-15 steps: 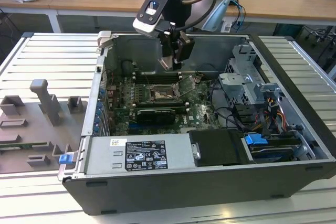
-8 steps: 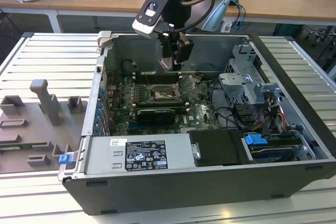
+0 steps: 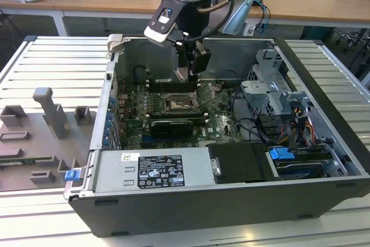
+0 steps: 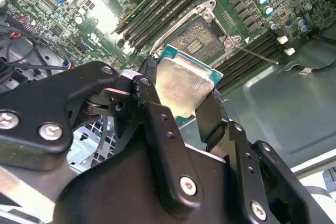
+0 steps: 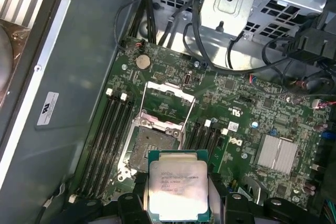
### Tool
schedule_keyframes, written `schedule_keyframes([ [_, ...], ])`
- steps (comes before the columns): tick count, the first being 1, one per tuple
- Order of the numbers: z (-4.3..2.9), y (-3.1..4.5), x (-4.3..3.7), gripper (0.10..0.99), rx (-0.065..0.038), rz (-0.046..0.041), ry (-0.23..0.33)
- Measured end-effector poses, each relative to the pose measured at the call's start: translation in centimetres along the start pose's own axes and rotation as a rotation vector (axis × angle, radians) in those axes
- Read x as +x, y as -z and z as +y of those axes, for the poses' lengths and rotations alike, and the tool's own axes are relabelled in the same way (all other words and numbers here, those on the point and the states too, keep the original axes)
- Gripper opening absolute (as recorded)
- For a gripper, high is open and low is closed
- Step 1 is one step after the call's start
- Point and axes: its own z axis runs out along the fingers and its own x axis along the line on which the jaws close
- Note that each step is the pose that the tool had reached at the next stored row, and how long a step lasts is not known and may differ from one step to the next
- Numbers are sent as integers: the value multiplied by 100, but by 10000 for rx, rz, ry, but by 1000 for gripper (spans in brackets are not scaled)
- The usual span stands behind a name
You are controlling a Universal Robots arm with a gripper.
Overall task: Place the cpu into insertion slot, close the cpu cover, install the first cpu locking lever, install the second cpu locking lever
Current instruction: 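Place the cpu into insertion slot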
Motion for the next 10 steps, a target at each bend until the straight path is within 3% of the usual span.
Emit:
schedule_keyframes([
  [10,-1,-19,-1,541,0,-17,-230],
])
